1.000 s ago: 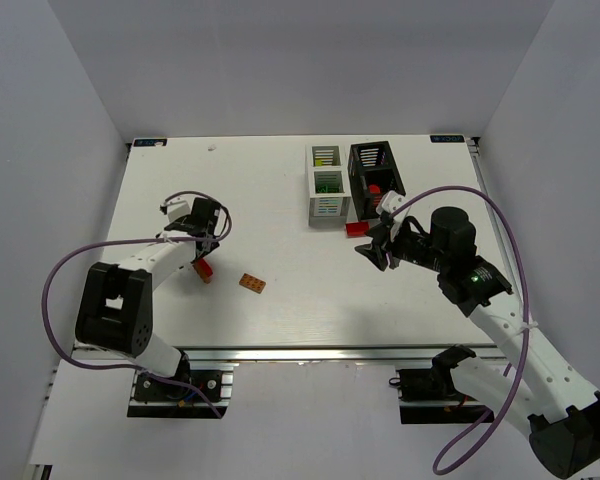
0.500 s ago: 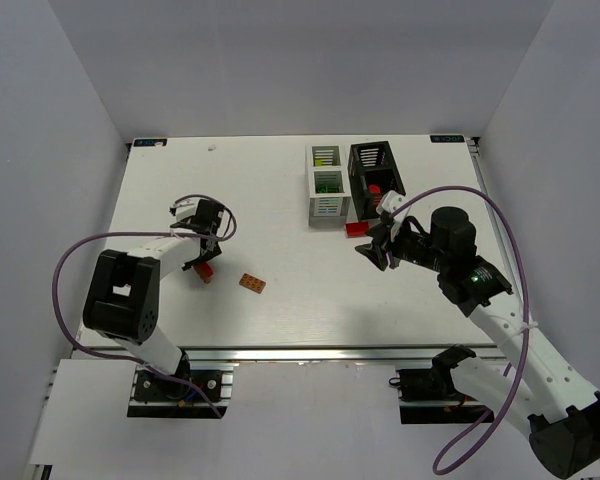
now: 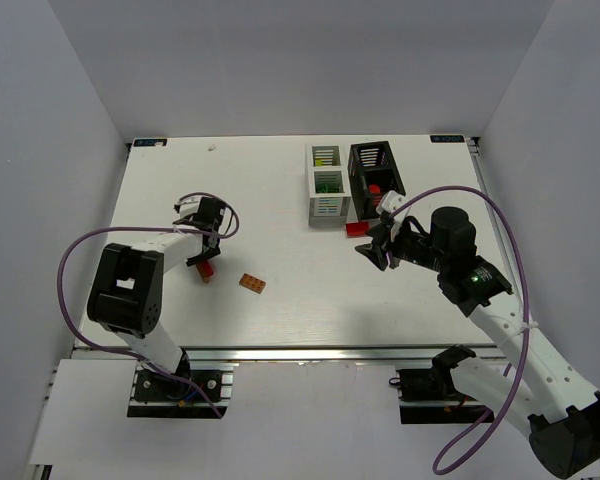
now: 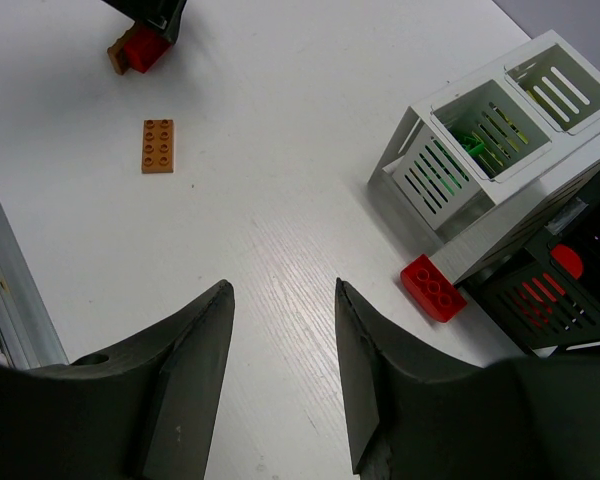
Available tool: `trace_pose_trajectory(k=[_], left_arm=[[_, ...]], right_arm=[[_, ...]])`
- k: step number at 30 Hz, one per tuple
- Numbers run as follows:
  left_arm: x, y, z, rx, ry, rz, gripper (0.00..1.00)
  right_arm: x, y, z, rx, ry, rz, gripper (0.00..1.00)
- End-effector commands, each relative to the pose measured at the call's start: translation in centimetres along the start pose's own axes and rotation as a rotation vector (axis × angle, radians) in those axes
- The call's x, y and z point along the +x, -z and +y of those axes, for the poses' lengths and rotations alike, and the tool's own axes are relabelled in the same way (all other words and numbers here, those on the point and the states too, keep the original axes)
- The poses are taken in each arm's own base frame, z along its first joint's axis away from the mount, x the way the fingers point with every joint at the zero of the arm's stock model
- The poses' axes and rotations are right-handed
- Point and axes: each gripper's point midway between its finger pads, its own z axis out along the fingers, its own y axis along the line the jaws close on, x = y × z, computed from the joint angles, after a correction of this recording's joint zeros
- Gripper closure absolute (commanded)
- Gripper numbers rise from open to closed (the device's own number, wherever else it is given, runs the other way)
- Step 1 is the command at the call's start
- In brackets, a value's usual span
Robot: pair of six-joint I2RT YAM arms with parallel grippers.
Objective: Sort the legos into containers by color
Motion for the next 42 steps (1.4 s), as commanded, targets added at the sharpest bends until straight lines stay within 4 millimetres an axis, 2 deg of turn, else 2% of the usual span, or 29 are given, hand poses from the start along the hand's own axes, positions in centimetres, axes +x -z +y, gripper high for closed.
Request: trace_pose_trajectory(k=[1,6,8,12,17,25,28,42], left_arm=[[-2.0,0.6,-0.8,0.038,0.023,-0.033,0.47],[-2.6,0.7,-0.6,0.047,0.037,-0.037,0.41],[-3.2,0.8,-0.6,0.06,0.048,-0.05,0.4],[-2.9,0.5,-1.0,0.088,0.032,-0.025,0.4],[-3.0,0.8,-2.1,0.166,0.013,-0.018,0.42],[-2.8,0.9,-2.5,0.202,0.002,-0.008,0.47],[-2.7,0.9,-2.6,0.209,-0.002,-0.004,0.55],[-2.3,1.4,-3.5,0.286,-0.043,0.006,0.59]], right_arm=[[-2.5,0.4,-0.3,0.014,0.037,-0.069,0.49],[-2.5,0.4,-0.3,0.013,0.036,-0.068,0.49],[-2.4,0.3,-0.3,0.013,0.035,-0.067,0.49],[-2.4,0.3,-0.3,0.013,0.036,-0.065,0.49],[-2.4,0.3,-0.4,0.016,0.034,-0.065,0.49],[-2.3,0.3,-0.4,0.015,0.033,-0.064,0.49],[-2.3,0.3,-0.3,0.014,0.033,-0.064,0.49],[-2.3,0.3,-0.3,0.014,0.033,-0.064,0.49]])
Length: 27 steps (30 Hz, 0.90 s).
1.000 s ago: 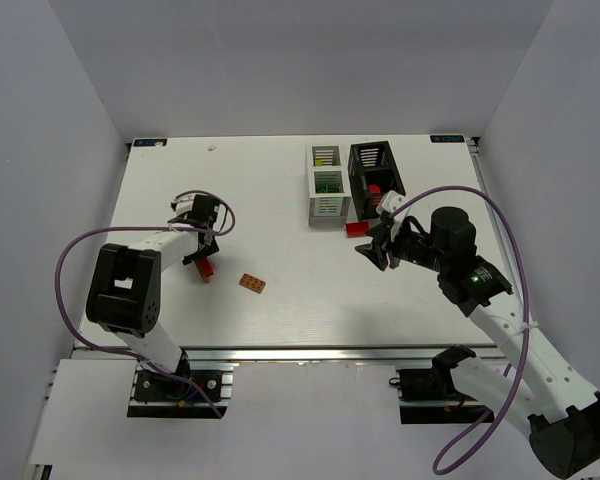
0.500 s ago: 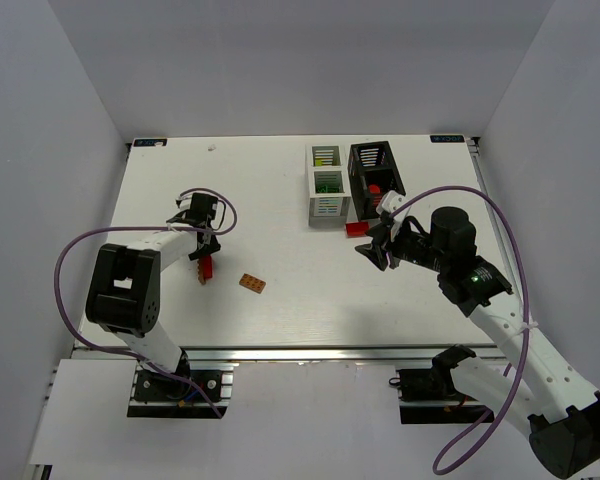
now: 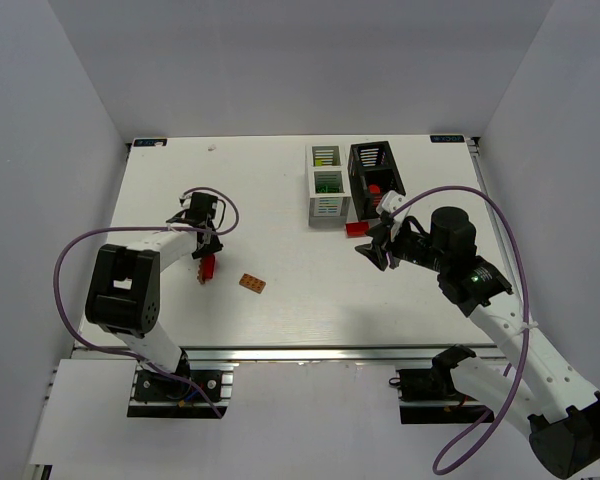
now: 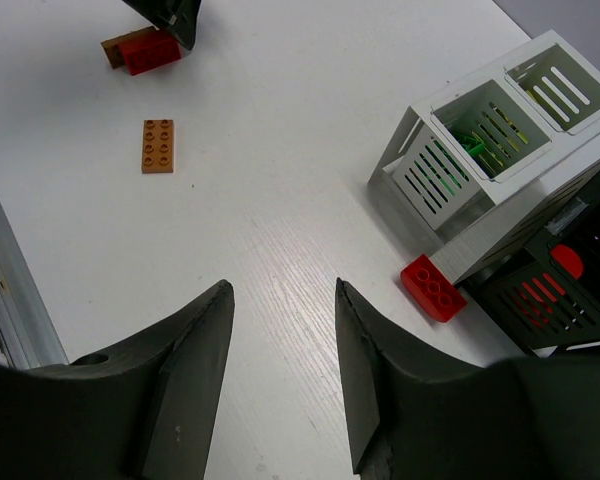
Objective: Sort the legos into containers by color
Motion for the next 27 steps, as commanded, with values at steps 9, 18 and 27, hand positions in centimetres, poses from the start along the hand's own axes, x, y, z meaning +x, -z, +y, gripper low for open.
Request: trace_pose_trajectory(k=[9,18,27], left_arm=[[-1.4,1.5,-1.4,0.116,-0.031,-0.046,0.54],[-2.7,2.7,0.3,0.034,0.014,-0.106,0.3],[-0.6,5.0,-0.4,0.003,0.03,-0.134,0.24]], right_arm=[[-2.2,0.3,-0.3,0.015,0.033,-0.062,0.49],[-2.3,0.3,-0.3,0.015,0.033,-0.064,0.49],[-2.6,0.4,-0.1,0.008,0.034,-0.072,0.49]])
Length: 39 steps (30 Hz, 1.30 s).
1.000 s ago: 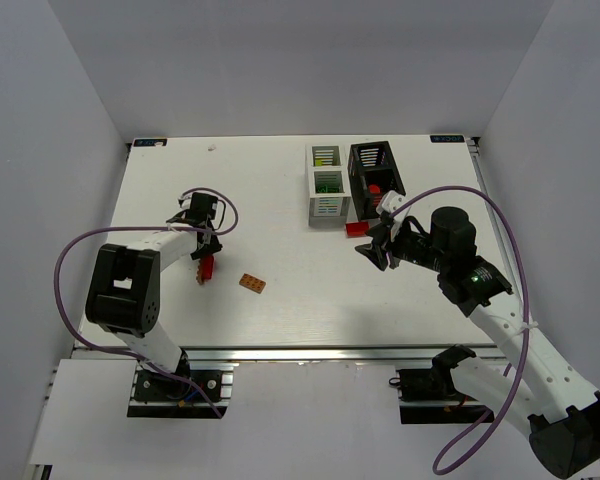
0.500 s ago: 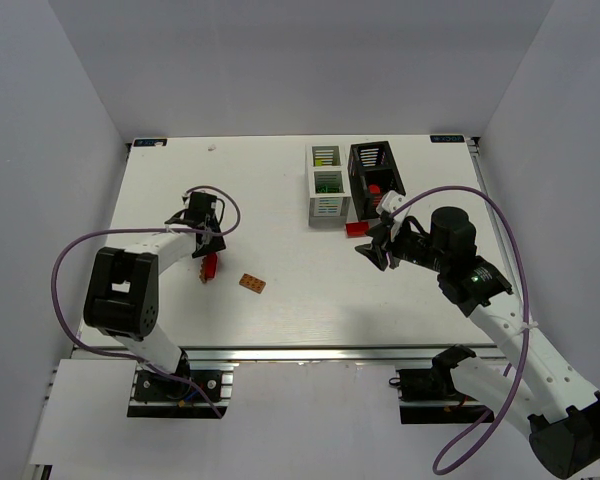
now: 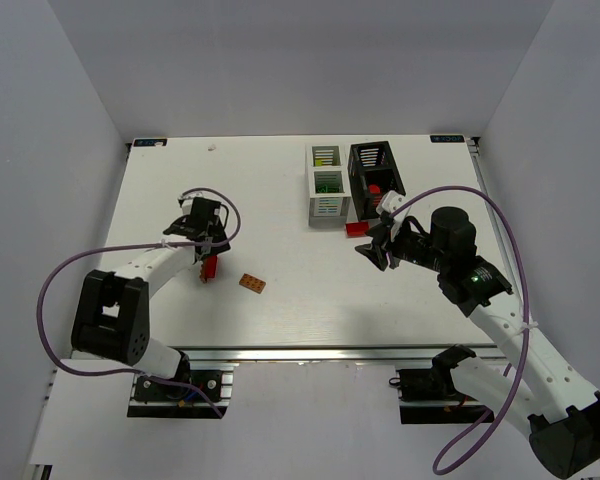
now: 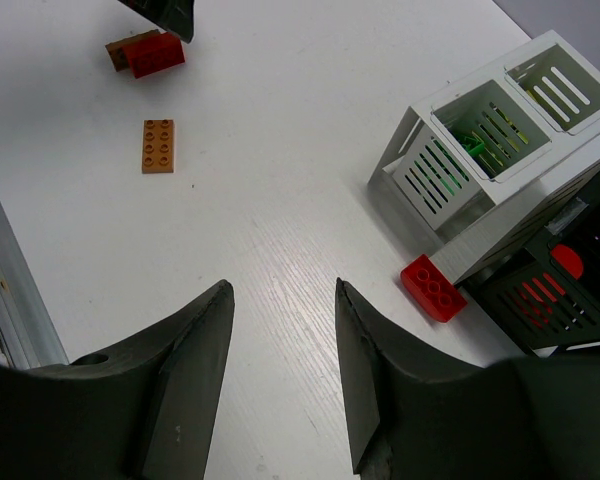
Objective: Sort the legos into containers by color
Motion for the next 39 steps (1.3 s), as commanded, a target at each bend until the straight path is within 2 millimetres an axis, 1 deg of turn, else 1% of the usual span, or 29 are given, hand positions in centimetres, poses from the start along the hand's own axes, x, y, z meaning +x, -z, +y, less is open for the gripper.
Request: trace_pose_trajectory(k=[1,3,9,10,14,17,18,24,25,26,27,29,30,31,32,34,36,37,38,39], left_arm=[[0.3,1.2,-0.2,-0.042,0.016,-0.008,0.24],[0.6,1.3,-0.2,-0.074,0.008,0.009,0.25],[2.3,0.3,0.8,-0.136,-0.011,0.034,0.25],[2.3,0.2,1.2,-0.159,-0.015,0.025,0.25],[1.5,0.2,1.2,-0.166,-0.017,-0.001,0.25],[1.6,-0.2,1.3,-0.18,-0.032,-0.002,0.25],[2.0,-0.7,1.4,-0.188,-0.043,0.014,0.26],[3.1,-1.4,0.4,-0.142,-0.066,0.069,0.39],[3.0,-1.3,0.1,-0.127,-0.065,0.066,0.41],[3.0,-1.2,-0.1,-0.112,-0.07,0.068,0.46],[3.1,-1.1,-0.4,-0.091,-0.067,0.074,0.48],[2.5,-0.7,-0.8,-0.059,-0.061,0.053,0.53],[2.3,-0.5,-1.0,-0.047,-0.063,0.045,0.59],[2.1,-0.3,-1.5,-0.015,-0.062,0.044,0.62],[1.5,0.3,-2.1,0.023,-0.059,0.029,0.65],[1.5,1.4,-4.1,0.145,-0.045,0.044,0.74],[0.0,3.4,-6.6,0.303,-0.023,0.007,0.81],[0.6,5.1,-8.9,0.456,-0.026,0.041,0.82],[0.4,6.7,-10.6,0.57,-0.02,0.042,0.83],[-1.5,9.2,-12.4,0.704,-0.007,-0.034,0.84]], right_arm=[[-2.6,0.5,-0.1,0.009,0.034,-0.074,0.49],[-2.7,0.5,-0.1,0.008,0.036,-0.077,0.49],[-3.0,0.7,0.0,0.009,0.042,-0.087,0.49],[-3.0,0.7,0.0,0.009,0.042,-0.087,0.48],[-2.8,0.6,0.0,0.006,0.039,-0.08,0.48],[-2.8,0.7,0.0,0.008,0.04,-0.082,0.48],[-2.8,0.7,0.0,0.008,0.041,-0.083,0.48],[-2.9,0.7,0.0,0.007,0.043,-0.086,0.48],[-2.8,0.7,0.0,0.007,0.041,-0.084,0.48],[-2.8,0.7,0.0,0.007,0.041,-0.084,0.48],[-2.8,0.7,0.0,0.005,0.041,-0.084,0.48],[-2.9,0.7,0.0,0.007,0.042,-0.085,0.48],[-2.8,0.7,0.0,0.007,0.041,-0.084,0.48],[-2.9,0.7,0.0,0.009,0.041,-0.085,0.48],[-2.9,0.7,-0.1,0.009,0.041,-0.085,0.48],[-2.6,0.5,-0.1,0.008,0.037,-0.077,0.48],[-2.5,0.4,-0.1,0.003,0.034,-0.072,0.48],[-2.4,0.3,0.1,-0.01,0.03,-0.07,0.48],[-2.5,0.2,0.5,-0.029,0.02,-0.072,0.48],[-2.3,0.0,0.8,-0.052,0.008,-0.068,0.48]])
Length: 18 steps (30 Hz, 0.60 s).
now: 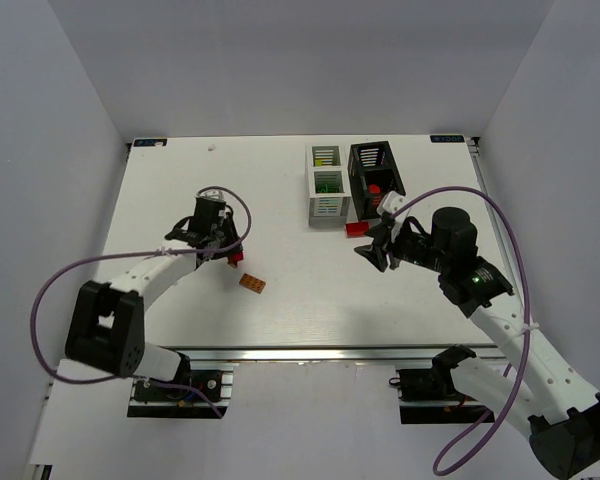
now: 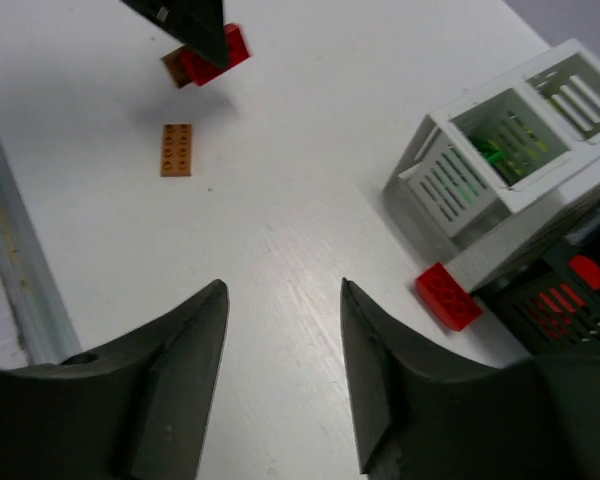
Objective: Sort the legos into containers by color
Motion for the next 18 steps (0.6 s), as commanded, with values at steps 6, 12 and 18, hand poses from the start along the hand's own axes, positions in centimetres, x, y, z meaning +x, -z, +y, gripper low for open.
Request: trace_pose_trajectory(k=[6,12,18], left_arm=[[-5.5,13.4,-16.7,0.958,-0.026,-0.231,0.87],[-4.9,15.3,-20.9,1.125,0.037,-0.243,0.88],[-1.8,14.1,-24.5,1.196,-0.14,-0.139,0.9]], right_arm=[[-2.2,-1.5,2.8,-0.186,-0.176,-0.068,0.3],[-3.1,-1.5,0.5,0.023,-0.429,-0.208,0.11],[-5.9,-1.5,-1.5,0.103,-0.536,-0.289,0.16]])
